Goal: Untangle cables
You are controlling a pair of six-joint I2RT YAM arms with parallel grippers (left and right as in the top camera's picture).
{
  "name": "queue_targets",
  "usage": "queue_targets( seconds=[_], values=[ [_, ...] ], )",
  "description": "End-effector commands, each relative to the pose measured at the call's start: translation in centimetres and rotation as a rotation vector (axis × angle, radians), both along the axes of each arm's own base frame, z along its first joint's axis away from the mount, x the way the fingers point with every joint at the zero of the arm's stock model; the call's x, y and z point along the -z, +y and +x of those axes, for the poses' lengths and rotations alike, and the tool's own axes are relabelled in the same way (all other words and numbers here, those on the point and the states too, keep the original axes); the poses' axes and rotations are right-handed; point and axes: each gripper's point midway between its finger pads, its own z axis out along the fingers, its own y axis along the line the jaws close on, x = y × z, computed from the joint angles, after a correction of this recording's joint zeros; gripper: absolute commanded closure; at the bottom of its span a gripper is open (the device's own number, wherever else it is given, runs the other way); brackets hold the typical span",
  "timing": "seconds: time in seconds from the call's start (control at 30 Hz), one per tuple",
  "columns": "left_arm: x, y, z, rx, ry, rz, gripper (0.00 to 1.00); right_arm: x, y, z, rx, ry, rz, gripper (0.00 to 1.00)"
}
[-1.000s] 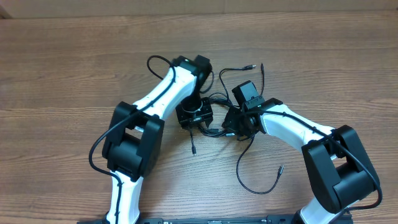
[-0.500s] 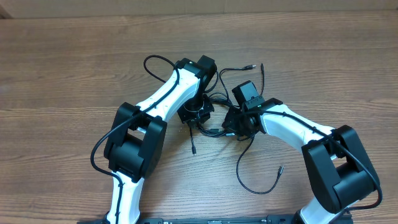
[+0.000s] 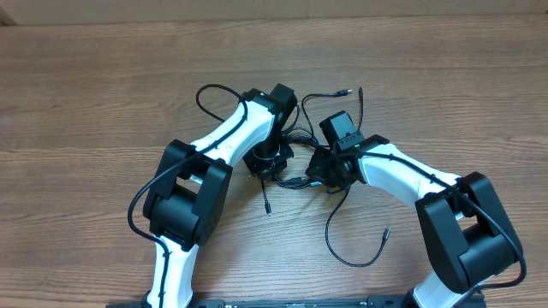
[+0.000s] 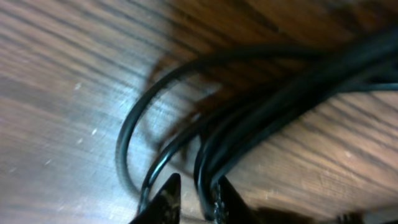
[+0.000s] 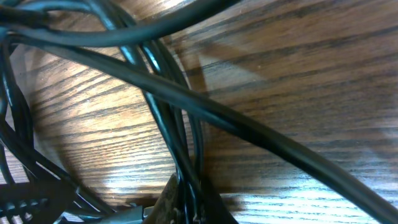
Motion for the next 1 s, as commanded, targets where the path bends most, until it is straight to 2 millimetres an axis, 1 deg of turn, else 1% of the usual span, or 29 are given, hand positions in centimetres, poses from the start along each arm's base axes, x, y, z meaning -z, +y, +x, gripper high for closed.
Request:
queue_targets(
  seconds=[0.0, 0.13, 0.27, 0.37, 0.47, 0.57, 0.63, 0.7, 0.77, 0.8, 0.87, 0.97],
  values=[
    [1.0, 0.2, -0.6, -0.016, 0.012, 0.025, 0.96, 1.1, -0.5, -0.6, -0.007, 0.017, -0.034, 0.95],
    [0.9, -0.1, -0.7, -0.003, 0.024, -0.007, 0.96, 1.1, -0.6, -0.7, -0.007, 0.017, -0.035, 0.95],
    [0.3, -0.9, -0.4, 0.071, 0.04, -0.114, 0.96, 1.1, -0.6, -0.7, -0.007, 0.019, -0.036, 0.96],
    [-1.1, -1.5, 0.5, 0.144, 0.025, -0.232, 0.96, 1.1, -0.6, -0.7, -0.007, 0.019, -0.036, 0.96],
    [-2.7, -1.2, 1.4, 0.166, 0.006, -0.307, 0.96, 1.1, -0.6, -0.7, -0.007, 0.018, -0.038, 0.95],
    [-4.8, -1.4, 2.6, 0.19, -0.029, -0.438, 0.96, 1.1, -0.6, -0.7, -0.007, 0.018, -0.037, 0.96],
    [-5.8, -1.5, 3.0, 0.208, -0.045, -0.515, 0.96, 1.1, -0.4, -0.7, -0.011, 0.02, -0.028, 0.96],
    [-6.9, -1.8, 3.3, 0.241, -0.063, -0.624, 0.96, 0.8, 0.0, -0.5, -0.057, 0.005, 0.009, 0.96],
    [-7.9, -1.9, 3.5, 0.278, -0.088, -0.72, 0.96, 0.6, 0.0, -0.2, -0.075, -0.002, 0.026, 0.96],
    [-8.5, -1.7, 3.8, 0.298, -0.113, -0.775, 0.96, 0.6, -0.5, 0.0, -0.06, 0.002, 0.024, 0.95],
    [-9.0, -1.3, 4.2, 0.299, -0.131, -0.818, 0.96, 0.6, -1.0, 0.2, -0.044, 0.007, 0.023, 0.95],
    [-9.8, -0.7, 4.5, 0.29, -0.146, -0.876, 0.96, 0.6, -1.2, 0.2, -0.036, 0.015, 0.038, 0.93]
  ],
)
